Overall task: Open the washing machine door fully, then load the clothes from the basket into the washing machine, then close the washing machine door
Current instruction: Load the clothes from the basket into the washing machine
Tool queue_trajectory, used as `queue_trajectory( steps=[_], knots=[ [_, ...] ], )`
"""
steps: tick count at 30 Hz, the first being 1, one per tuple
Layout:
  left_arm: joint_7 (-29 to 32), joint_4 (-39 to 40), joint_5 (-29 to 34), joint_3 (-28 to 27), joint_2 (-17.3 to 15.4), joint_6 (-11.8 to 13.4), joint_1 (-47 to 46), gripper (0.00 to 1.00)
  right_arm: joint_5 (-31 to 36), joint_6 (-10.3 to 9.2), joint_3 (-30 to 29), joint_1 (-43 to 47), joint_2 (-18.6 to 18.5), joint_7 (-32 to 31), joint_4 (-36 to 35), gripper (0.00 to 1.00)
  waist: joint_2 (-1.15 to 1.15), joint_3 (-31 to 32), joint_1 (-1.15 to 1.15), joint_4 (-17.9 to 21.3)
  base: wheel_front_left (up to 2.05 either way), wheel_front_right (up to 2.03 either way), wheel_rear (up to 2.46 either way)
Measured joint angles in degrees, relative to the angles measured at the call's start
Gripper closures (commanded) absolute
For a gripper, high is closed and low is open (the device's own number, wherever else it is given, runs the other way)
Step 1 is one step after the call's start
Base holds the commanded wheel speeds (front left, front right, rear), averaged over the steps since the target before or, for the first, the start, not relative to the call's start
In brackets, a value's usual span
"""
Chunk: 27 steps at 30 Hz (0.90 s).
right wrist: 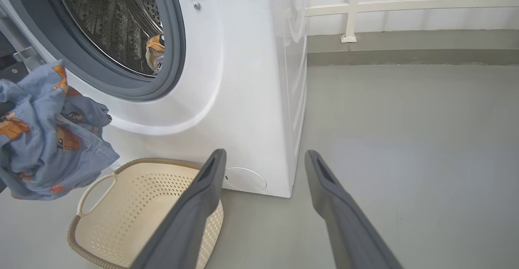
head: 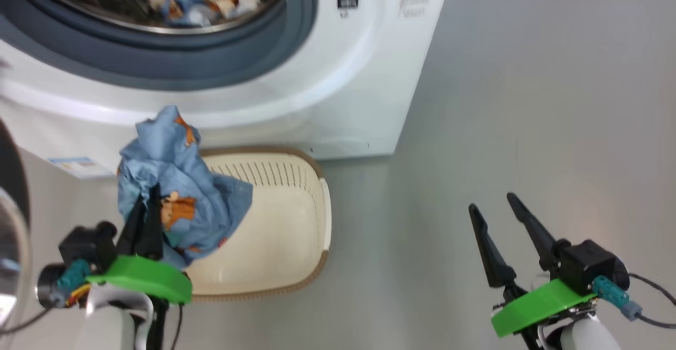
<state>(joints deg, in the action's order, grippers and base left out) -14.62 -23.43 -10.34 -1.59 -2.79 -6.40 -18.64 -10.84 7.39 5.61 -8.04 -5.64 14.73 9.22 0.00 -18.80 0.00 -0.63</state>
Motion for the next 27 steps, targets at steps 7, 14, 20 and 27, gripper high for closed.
queue_trajectory(
  steps=[7,14,20,27],
  knots=[
    [-0.01,7.67,0.0,0.55,0.32,0.59,6.73,1.0,0.03,0.0,0.13,2.63,-0.07,0.0,0.34,0.0,0.0,6.6,0.0,-0.92,0.0,0.0,0.0],
    [-0.01,13.63,0.03,-0.54,0.41,1.16,12.87,1.0,0.18,0.0,-0.3,4.91,-0.04,0.0,-0.35,0.0,0.0,12.21,0.0,-1.26,0.0,0.0,0.0],
    [-0.01,17.7,0.03,-0.93,0.41,2.65,17.72,1.0,0.93,0.0,-1.1,7.51,0.02,0.0,-1.48,0.0,0.0,15.95,0.0,-1.03,0.0,0.0,0.0],
    [-0.01,21.5,0.02,-1.51,0.41,4.22,20.7,1.0,1.25,0.0,-2.16,8.16,0.27,-0.08,-3.38,0.0,0.0,17.49,0.0,-0.12,0.0,0.0,0.0]
  ],
)
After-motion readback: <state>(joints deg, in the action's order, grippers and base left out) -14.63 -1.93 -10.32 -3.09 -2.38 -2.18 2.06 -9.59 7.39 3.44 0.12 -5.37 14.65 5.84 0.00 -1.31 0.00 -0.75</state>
